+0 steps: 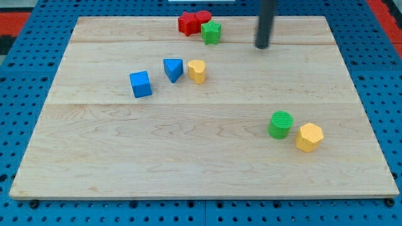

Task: Slide the green circle left and then up

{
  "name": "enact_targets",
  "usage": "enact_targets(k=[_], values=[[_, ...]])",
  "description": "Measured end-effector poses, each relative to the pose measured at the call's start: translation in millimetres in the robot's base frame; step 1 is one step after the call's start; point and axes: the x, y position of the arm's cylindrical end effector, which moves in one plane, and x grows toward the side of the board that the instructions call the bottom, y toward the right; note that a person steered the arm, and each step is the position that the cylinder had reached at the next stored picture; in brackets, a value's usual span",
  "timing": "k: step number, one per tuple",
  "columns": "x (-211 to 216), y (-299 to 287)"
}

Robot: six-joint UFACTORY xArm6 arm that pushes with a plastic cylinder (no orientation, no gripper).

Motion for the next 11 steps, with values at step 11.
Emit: enact_targets(k=[11], values=[[76, -106]])
